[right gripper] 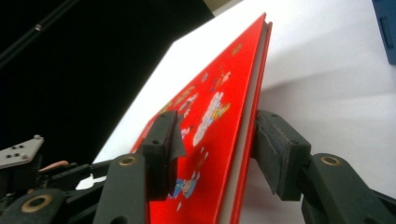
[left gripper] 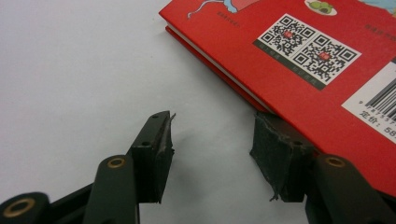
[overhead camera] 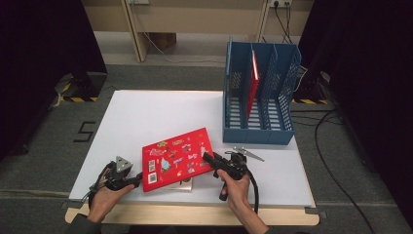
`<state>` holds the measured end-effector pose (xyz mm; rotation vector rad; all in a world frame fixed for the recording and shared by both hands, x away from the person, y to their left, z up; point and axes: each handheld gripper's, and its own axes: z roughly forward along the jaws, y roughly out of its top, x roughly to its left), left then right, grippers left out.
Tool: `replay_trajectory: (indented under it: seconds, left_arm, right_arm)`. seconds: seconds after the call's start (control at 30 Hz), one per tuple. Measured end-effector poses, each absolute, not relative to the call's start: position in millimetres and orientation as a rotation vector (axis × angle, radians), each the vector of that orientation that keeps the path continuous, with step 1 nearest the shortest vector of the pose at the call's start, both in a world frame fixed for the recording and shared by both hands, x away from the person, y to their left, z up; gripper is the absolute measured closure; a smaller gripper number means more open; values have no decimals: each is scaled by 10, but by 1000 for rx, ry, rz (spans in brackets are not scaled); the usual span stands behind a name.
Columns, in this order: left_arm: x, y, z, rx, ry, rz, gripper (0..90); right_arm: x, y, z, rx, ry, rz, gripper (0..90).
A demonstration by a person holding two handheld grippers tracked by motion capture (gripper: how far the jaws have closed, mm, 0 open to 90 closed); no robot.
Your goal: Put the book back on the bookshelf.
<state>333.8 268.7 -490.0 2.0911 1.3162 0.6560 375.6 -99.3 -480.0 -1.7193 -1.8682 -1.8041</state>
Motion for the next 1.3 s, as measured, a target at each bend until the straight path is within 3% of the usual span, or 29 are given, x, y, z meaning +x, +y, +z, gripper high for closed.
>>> replay_trajectory:
  seconds: [0.37,0.47,0.6,0.67,1.3]
  left_arm:
    - [3326,2589,-4901,2124,1267,729,441]
    - [3329,2603,-4905,2117,1271,715,344]
    - [3330,2606,-4900,2125,1261,715,329]
    - [3329,2609,-4904,2115,1266,707,277]
    - [3339,2660,-4877,2066,1274,700,229]
  right_arm:
    - [3740,-830,-4848,-1637,-1861,-1750,598]
    - [3782,-839,-4784,-1617,-1885,-1786,626]
    - [3792,-832,-4742,-1592,-1916,-1809,636]
    - [3794,-829,-4706,-1580,-1913,-1827,646]
    - [3898,-966,-4492,-1509,-2012,-1909,669]
